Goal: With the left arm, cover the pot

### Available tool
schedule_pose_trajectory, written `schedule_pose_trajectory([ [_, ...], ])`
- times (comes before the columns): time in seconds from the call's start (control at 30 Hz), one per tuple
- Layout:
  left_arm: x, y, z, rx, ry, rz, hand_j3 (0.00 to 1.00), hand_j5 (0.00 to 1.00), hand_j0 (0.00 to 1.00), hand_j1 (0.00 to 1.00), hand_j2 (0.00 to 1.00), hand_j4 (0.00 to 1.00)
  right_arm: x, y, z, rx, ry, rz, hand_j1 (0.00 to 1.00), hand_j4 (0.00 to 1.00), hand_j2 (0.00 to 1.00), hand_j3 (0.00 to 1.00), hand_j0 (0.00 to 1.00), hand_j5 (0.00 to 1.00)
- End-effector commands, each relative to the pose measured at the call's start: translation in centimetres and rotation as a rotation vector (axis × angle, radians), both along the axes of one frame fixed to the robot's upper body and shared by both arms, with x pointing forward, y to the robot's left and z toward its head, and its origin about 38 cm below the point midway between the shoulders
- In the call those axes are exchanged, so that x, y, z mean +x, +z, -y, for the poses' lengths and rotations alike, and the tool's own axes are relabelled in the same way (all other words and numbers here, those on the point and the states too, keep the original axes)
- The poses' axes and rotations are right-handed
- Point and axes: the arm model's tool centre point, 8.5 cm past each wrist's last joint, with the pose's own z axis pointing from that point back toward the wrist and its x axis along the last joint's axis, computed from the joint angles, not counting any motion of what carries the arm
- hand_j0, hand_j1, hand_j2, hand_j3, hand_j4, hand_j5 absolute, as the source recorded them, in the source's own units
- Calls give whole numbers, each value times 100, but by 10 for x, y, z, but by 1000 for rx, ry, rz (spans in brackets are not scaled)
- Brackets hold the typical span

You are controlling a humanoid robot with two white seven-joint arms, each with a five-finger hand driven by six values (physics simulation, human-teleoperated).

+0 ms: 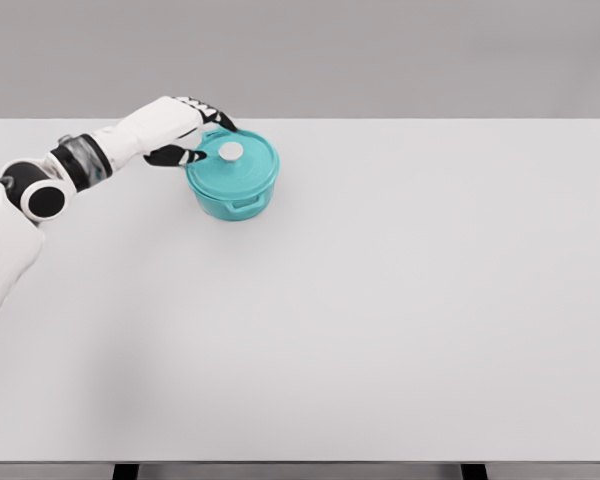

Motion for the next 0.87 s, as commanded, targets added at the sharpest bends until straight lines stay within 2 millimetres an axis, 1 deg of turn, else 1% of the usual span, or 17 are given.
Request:
schedule_pose_trajectory([
  [0.0,-1,17,-13,-5,13,42,70,70,70,70,70,70,0,0,0,0,0,0,100,100,100,100,100,100],
  [0.03,-4,29,-19,-4,15,73,70,70,70,70,70,70,0,0,0,0,0,0,100,100,100,100,100,100],
  [0.07,-4,34,-20,-9,15,85,70,70,70,70,70,70,0,0,0,0,0,0,100,100,100,100,100,100],
  [0.13,-8,43,-43,-28,43,90,70,70,70,70,70,70,0,0,0,1,0,-1,100,100,100,100,100,100],
  [0.2,-14,56,-60,-16,53,112,71,71,71,71,71,71,0,0,0,0,0,0,100,100,100,100,100,100],
  [0.23,-20,55,-80,13,81,106,81,81,81,81,81,81,0,0,0,0,0,0,100,100,100,100,100,100],
  [0.27,-25,54,-94,13,105,99,86,86,86,86,86,86,0,0,0,1,0,-1,100,100,100,100,100,100],
  [0.3,-32,48,-113,11,137,82,92,92,92,92,92,92,0,0,0,1,0,-1,100,100,100,100,100,100],
  [0.33,-40,43,-127,5,164,71,100,100,100,100,100,100,0,0,0,0,0,0,100,100,100,100,100,100],
  [0.37,-51,36,-145,19,196,56,100,100,100,100,100,100,0,0,0,1,0,-1,100,100,100,100,100,100],
  [0.4,-56,33,-154,27,212,48,100,100,100,100,100,100,0,0,0,1,0,-1,100,100,100,100,100,100],
  [0.43,-66,24,-170,26,247,28,100,100,100,100,100,100,0,0,0,0,0,0,100,100,100,100,100,100],
  [0.47,-70,21,-177,22,265,23,100,100,100,100,100,100,0,0,0,0,0,0,100,100,100,100,100,100],
  [0.57,-72,14,-176,34,262,6,100,100,100,100,100,100,0,0,0,0,0,0,100,100,100,100,100,100],
  [0.6,-77,4,-176,40,261,-17,100,100,100,100,100,100,0,0,0,0,0,0,100,100,100,100,100,100],
  [0.63,-78,1,-175,41,259,-22,100,100,100,100,100,100,0,0,0,1,0,-1,100,100,100,100,100,100],
  [0.83,-77,0,-173,36,255,-22,100,100,100,100,100,100,0,0,0,0,0,0,100,100,100,100,100,100],
])
